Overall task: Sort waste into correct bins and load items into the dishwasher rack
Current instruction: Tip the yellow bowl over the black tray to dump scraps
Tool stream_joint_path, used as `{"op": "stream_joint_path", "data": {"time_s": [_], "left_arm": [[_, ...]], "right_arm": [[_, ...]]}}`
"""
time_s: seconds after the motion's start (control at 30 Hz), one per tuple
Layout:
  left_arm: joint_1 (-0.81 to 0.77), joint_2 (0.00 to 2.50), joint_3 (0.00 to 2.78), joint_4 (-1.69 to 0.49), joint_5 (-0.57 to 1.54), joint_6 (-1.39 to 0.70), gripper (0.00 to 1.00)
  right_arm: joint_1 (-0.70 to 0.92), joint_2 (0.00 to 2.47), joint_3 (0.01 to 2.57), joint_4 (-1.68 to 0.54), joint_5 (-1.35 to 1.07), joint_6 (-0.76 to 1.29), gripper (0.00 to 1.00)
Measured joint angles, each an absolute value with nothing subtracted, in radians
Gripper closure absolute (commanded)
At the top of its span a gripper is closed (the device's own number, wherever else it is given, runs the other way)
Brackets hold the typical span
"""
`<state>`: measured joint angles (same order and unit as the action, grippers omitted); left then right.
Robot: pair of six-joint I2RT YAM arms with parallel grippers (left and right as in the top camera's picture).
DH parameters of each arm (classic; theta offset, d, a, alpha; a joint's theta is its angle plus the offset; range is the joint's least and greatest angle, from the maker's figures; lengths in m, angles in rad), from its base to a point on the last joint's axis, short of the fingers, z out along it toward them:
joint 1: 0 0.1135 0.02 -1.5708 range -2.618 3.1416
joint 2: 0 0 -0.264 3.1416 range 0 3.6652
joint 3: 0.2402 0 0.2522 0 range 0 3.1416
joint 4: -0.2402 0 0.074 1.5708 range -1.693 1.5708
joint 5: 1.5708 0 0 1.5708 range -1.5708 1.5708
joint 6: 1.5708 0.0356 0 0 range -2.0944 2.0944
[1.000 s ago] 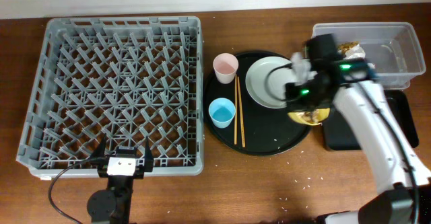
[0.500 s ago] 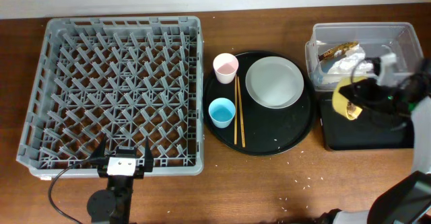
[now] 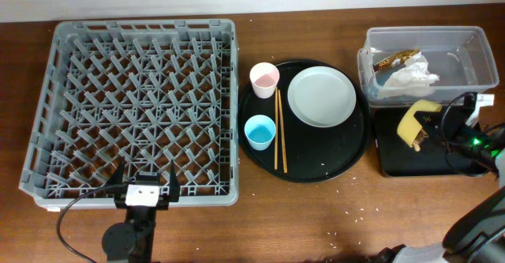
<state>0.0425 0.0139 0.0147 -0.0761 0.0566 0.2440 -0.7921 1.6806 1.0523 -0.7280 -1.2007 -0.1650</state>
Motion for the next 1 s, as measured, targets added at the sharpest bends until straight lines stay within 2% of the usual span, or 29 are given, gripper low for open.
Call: {"op": "stream_joint_path", "data": {"time_s": [0.27,0.4,0.8,1.0], "left_arm": [[0.043,0.014,0.015,-0.076,0.057,0.244,0.01],[0.043,0.014,0.015,-0.076,0.057,0.244,0.01],[0.043,0.014,0.015,-0.076,0.057,0.244,0.01],[0.043,0.014,0.015,-0.076,0.057,0.244,0.01]], "right_arm": [[-0.823,1.800,1.048,-0.701,-1.381,-0.165,0.96],[-0.823,1.817,1.047,-0.671,-1.470,-0.102,0.96],[-0.902,1.817,1.047,-0.653,-1.514,0.120,0.96],[-0.950,1.817,1.047,-0.681,-1.517,0.158,0.96]]}}
